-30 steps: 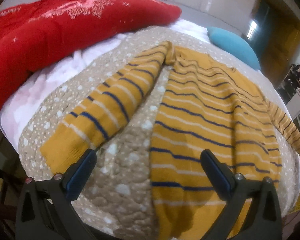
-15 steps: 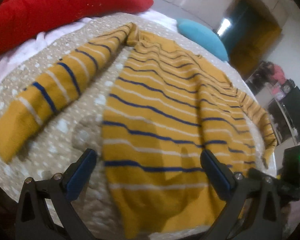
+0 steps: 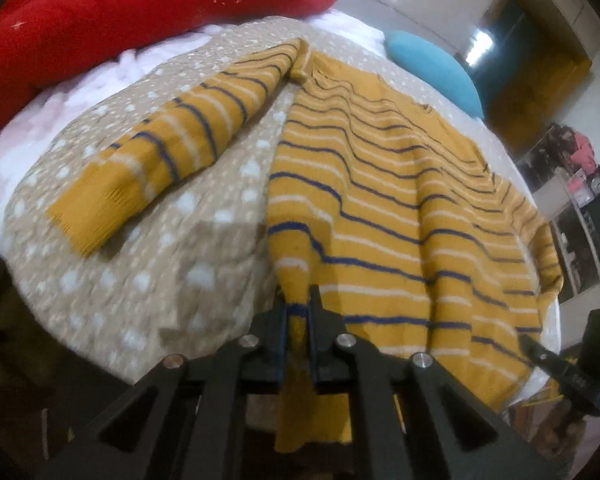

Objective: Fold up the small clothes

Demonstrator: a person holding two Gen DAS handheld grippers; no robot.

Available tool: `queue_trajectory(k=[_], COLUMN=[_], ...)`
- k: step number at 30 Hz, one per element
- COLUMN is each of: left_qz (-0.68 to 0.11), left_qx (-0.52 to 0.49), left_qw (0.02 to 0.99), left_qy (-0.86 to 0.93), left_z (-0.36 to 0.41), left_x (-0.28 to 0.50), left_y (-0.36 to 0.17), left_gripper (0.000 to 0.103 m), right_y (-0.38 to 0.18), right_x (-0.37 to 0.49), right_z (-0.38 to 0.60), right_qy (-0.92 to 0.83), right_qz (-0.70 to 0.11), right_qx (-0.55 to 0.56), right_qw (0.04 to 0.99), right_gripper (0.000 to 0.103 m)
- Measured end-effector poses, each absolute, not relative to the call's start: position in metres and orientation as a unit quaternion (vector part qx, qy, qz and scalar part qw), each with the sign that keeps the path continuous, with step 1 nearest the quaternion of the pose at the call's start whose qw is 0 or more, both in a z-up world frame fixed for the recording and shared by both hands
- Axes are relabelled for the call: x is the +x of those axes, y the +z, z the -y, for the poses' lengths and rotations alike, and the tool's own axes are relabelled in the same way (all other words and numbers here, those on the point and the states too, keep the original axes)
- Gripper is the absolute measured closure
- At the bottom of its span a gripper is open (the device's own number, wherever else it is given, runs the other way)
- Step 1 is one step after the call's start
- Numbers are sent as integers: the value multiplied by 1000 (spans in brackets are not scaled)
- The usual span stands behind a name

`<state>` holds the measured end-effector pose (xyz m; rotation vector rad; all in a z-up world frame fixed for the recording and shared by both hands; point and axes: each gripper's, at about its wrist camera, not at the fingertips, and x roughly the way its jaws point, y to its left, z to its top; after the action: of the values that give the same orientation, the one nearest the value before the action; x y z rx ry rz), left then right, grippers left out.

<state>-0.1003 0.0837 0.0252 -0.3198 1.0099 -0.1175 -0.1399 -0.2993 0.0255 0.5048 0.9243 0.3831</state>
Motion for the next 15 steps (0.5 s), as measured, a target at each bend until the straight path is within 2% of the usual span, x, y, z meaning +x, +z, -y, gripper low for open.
queue_trajectory(k=[4, 7, 9, 10, 11, 12, 13, 15], left_qz=[-486, -475, -459, -450, -441, -432, -427, -421], left_qx=[-144, -144, -136, -134, -134, -135, -133, -127], left_qw=[861, 867, 876, 881, 886, 890, 892, 895], left_qy=[-46, -51, -51, -49, -50, -55, -62, -77], left_z=[-87, -93, -94, -94, -94, -92, -89, -79], left_x=[-120, -129, -133, -133, -133, -132, -131, -127], left_y=[22, 30, 40, 44, 49, 54, 57, 60], left_gripper=[95, 90, 75, 62, 53, 49, 46, 38], right_y=[6, 19, 40, 50, 57, 62, 65, 65], right_x=[-167, -185, -196, -198, -199, -199, -196, -189], right_z=[312, 335, 357, 371, 384, 395, 405, 421], right_qy=[164, 155, 107, 66, 19, -22, -64, -106], right_qz=[-458, -427, -393, -376, -363, -357, -351, -351], right_qx=[254, 264, 233, 213, 192, 173, 149, 134], right_qw=[836, 851, 883, 899, 911, 918, 922, 921], right_gripper=[93, 92, 90, 80, 72, 58, 51, 51])
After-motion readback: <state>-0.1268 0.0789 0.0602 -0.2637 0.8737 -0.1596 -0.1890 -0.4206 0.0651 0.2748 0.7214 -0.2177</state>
